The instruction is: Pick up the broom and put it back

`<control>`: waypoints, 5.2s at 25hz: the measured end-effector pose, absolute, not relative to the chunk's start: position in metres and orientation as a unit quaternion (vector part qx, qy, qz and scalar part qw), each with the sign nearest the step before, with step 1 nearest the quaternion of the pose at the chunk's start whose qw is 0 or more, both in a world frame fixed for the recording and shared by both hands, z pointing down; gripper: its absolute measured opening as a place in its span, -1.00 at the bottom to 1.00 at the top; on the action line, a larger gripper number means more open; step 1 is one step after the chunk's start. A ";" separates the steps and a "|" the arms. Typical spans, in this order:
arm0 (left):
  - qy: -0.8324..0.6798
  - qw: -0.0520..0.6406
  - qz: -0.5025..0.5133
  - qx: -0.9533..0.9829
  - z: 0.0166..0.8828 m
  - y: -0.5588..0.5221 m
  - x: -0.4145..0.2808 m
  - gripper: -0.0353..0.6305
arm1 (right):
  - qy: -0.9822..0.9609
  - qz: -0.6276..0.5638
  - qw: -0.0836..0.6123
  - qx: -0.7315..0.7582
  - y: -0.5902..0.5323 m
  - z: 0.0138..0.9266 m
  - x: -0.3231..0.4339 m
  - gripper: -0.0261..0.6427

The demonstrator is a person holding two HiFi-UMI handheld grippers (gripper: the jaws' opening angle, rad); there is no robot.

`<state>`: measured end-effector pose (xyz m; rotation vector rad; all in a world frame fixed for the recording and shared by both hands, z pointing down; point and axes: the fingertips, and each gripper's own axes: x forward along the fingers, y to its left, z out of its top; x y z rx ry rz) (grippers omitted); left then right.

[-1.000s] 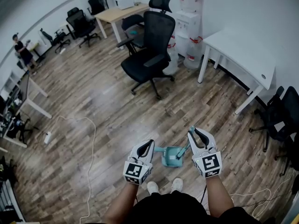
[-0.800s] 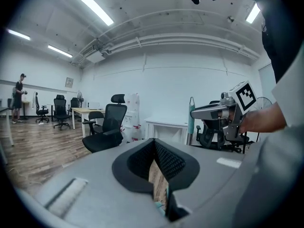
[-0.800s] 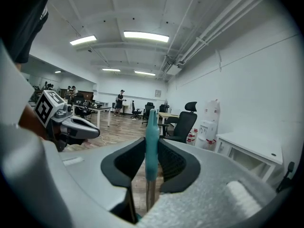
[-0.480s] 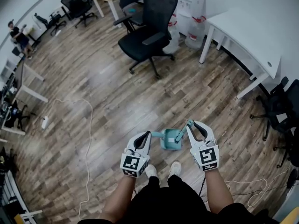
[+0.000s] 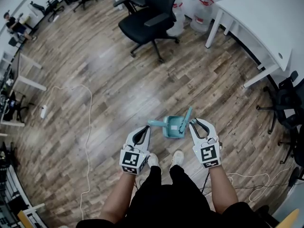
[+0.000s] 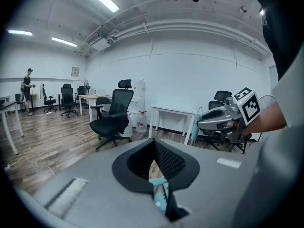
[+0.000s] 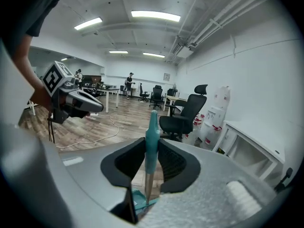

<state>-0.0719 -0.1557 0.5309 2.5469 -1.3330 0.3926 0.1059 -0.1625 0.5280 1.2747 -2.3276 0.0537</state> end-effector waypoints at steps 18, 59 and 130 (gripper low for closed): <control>-0.453 0.162 0.167 0.861 0.579 -0.128 -0.069 -0.84 | -0.833 0.014 0.357 0.421 -0.134 0.632 0.103 -0.65; -0.483 0.198 0.183 0.833 0.610 -0.106 -0.104 -0.84 | -0.860 0.044 0.366 0.352 -0.155 0.691 0.011 -0.65; -0.439 0.086 0.108 0.888 0.499 -0.149 -0.068 -0.84 | -0.870 0.007 0.190 0.455 -0.142 0.480 0.049 -0.91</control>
